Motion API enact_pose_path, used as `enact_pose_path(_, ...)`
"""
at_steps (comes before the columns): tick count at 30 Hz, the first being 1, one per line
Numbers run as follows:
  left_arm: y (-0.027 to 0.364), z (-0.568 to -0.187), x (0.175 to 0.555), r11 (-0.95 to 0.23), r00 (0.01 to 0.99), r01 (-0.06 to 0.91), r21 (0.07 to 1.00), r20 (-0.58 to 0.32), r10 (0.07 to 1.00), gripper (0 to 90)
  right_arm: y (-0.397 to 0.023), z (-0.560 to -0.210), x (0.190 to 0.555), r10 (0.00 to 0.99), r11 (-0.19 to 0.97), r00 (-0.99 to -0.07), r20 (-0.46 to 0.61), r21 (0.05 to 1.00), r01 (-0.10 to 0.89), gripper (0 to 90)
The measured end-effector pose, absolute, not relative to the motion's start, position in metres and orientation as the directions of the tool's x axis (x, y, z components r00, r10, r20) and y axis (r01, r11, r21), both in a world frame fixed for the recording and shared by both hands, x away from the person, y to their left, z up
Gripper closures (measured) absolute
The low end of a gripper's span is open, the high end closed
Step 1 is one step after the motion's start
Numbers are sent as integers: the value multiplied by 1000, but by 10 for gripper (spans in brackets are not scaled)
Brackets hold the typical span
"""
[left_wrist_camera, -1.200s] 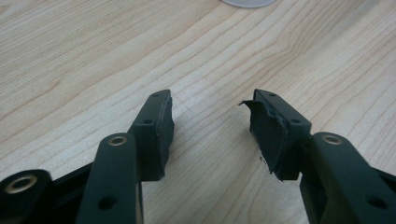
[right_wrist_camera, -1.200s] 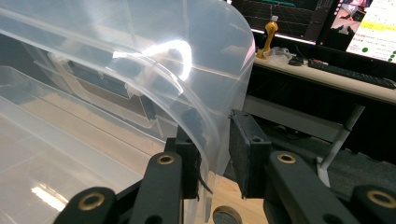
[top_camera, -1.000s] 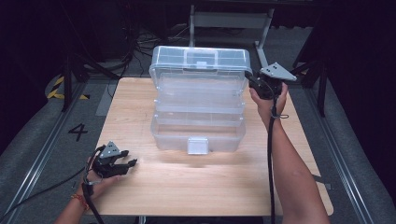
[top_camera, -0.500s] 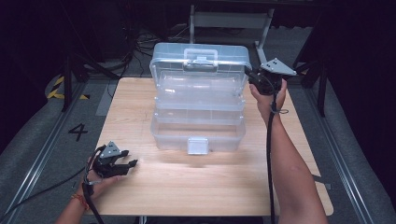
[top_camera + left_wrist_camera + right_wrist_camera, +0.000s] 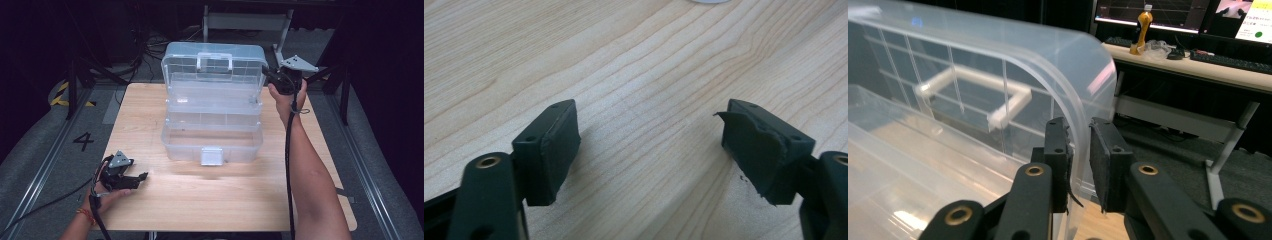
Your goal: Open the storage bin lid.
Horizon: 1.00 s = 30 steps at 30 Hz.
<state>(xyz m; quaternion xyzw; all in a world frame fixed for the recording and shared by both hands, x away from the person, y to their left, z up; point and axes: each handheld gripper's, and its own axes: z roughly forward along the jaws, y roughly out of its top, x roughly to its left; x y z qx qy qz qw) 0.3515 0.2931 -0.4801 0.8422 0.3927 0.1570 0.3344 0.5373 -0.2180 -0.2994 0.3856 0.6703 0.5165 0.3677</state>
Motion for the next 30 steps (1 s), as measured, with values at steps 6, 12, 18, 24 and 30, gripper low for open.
enact_pose_path(6, 293, -480, 351, -467, 642, 557, 687, 1, 767, 217, -218, -297, 548, 894, 207, -430, -126, 967, 147, 851)
enact_pose_path(12, 293, -480, 352, -467, 640, 553, 691, 7, 768, 217, -216, -296, 554, 893, 221, -429, -136, 963, 156, 850)
enact_pose_path(18, 293, -480, 352, -466, 640, 553, 690, 6, 768, 215, -216, -295, 559, 892, 223, -432, -133, 961, 163, 849)
enact_pose_path(24, 293, -480, 352, -467, 640, 553, 690, 7, 768, 214, -215, -293, 565, 893, 230, -429, -135, 957, 177, 847)
enact_pose_path(30, 293, -481, 352, -464, 639, 555, 690, 3, 769, 214, -215, -292, 573, 894, 230, -431, -126, 953, 198, 847)
